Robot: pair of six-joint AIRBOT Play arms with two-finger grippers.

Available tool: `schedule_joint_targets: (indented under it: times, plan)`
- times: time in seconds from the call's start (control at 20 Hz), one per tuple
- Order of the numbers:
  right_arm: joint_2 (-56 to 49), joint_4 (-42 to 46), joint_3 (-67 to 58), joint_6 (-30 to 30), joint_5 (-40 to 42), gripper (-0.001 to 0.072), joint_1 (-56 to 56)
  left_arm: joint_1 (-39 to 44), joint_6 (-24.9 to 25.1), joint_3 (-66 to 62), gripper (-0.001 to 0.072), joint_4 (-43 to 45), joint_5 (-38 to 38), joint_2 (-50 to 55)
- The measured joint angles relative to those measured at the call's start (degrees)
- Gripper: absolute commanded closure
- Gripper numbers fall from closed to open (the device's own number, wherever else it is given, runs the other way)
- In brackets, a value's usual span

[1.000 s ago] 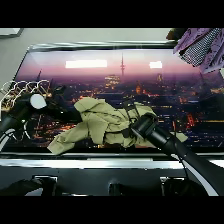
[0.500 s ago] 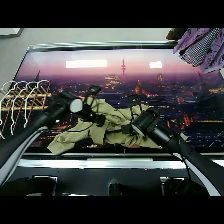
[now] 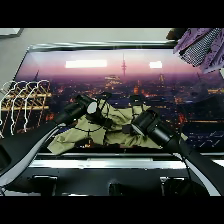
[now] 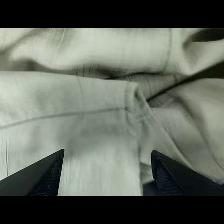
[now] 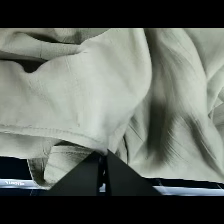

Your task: Fold the clothes and pants, and hang the long-sleeved shirts on hangers.

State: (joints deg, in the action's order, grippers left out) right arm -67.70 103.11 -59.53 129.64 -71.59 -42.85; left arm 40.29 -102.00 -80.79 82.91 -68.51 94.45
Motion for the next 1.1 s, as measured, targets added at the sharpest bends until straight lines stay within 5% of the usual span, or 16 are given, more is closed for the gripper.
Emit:
schedule_joint_targets:
  times: [0.1,0.15,0.2,0.25,0.7,1.1]
  plan:
    - [0.00,0.00,0.00,0.13,0.00,0.0680,0.00,0.00,-0.07,-0.04,0.0112,0.07,0.35,1.51]
    - [0.00,-0.02,0.00,0.13,0.00,0.0680,0.00,0.00,-0.35,-0.09,0.0240,0.15,0.63,2.05]
    - [0.00,-0.04,0.00,0.15,-0.02,0.0680,0.00,0.00,-0.85,-0.11,0.0533,0.57,0.98,2.60]
    - [0.00,-0.04,0.00,0.44,-0.11,0.0680,0.00,-0.02,-1.62,-0.11,0.0677,0.94,0.96,2.91]
    - [0.13,2.45,-2.80,5.11,-5.44,0.0680,0.31,-4.66,-3.43,-0.26,0.0680,2.58,-2.14,-2.99]
    - [0.46,4.76,-26.34,2.67,-14.78,0.0680,3.04,-6.82,-7.06,-0.26,0.0680,2.67,-7.72,-22.67]
